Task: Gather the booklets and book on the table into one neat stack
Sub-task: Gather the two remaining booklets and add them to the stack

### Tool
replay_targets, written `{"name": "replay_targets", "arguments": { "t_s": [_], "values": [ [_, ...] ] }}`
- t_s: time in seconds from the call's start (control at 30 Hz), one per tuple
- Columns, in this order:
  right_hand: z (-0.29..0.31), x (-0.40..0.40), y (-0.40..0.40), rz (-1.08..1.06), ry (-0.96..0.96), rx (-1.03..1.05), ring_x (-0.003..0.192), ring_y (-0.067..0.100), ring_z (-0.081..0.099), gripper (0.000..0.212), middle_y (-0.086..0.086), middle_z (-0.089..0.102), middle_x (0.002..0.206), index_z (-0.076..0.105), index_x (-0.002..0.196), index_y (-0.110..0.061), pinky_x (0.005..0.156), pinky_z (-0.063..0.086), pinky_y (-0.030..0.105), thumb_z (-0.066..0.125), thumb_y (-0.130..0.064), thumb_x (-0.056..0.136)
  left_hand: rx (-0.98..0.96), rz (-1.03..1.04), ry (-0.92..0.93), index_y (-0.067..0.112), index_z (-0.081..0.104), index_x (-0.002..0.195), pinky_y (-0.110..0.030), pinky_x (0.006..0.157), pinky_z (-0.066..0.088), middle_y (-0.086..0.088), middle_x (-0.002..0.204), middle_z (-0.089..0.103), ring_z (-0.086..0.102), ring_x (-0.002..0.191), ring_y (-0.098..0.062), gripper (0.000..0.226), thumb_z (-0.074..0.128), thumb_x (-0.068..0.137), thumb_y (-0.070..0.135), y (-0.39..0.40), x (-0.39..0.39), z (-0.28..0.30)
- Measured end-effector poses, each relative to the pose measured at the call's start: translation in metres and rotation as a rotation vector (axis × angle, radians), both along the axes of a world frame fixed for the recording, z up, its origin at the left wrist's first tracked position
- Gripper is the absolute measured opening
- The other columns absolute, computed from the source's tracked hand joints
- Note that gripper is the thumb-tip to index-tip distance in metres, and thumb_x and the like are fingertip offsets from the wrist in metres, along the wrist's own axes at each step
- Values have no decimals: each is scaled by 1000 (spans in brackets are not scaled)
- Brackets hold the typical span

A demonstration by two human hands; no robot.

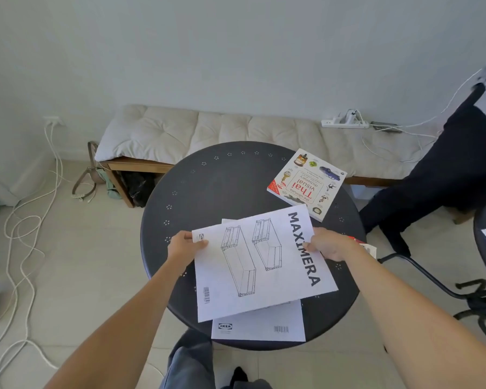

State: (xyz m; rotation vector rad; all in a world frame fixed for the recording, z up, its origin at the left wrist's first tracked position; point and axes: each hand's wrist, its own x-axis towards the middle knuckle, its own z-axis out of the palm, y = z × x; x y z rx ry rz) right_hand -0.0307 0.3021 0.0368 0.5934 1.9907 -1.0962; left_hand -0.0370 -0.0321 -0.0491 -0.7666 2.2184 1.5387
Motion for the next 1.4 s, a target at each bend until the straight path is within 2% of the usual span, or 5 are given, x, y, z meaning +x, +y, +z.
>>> {"name": "replay_targets", "arguments": {
  "t_s": [0.53, 0.63, 0.8, 1.1, 1.4],
  "values": [
    [-10, -18, -16, 207, 39, 263, 103, 30, 67, 31, 11, 65, 121, 55, 124, -12, 75, 55, 35, 55, -20, 94, 62, -704, -174, 14, 72, 109, -26, 75, 59, -3, 107, 75, 74, 89, -20, 26, 68, 86, 24, 17, 12, 20],
    [-10, -25, -18, 216, 153, 425, 132, 30, 45, 56, 12, 47, 144, 44, 138, -6, 102, 41, 39, 59, -34, 92, 127, -612, -159, 12, 69, 113, -34, 81, 60, -7, 109, 74, 73, 93, -27, 25, 64, 89, 18, 27, 17, 13],
    [-16, -32, -10, 185, 130, 528, 100, 22, 62, 50, 7, 63, 105, 54, 96, -10, 81, 43, 29, 66, -55, 78, 167, -502, -175, 16, 66, 106, -37, 82, 60, -6, 110, 72, 72, 95, -27, 16, 61, 91, 18, 25, 29, 1],
    [-43, 1, 6, -470, -28, 39, 87, 20, 69, 29, 8, 73, 101, 65, 105, -7, 83, 55, 39, 76, -12, 79, 232, -192, -253, 12, 65, 106, -30, 60, 59, -10, 104, 73, 72, 84, -26, 15, 60, 92, 11, 19, 46, -14],
    [-80, 24, -22, -293, 84, 275, 88, 23, 67, 32, 8, 65, 100, 59, 103, -8, 71, 56, 35, 76, -13, 76, 210, -97, -237, 11, 59, 94, -35, 66, 58, -11, 100, 71, 70, 88, -30, 4, 61, 90, 10, 50, 60, -21]
  ]
}}
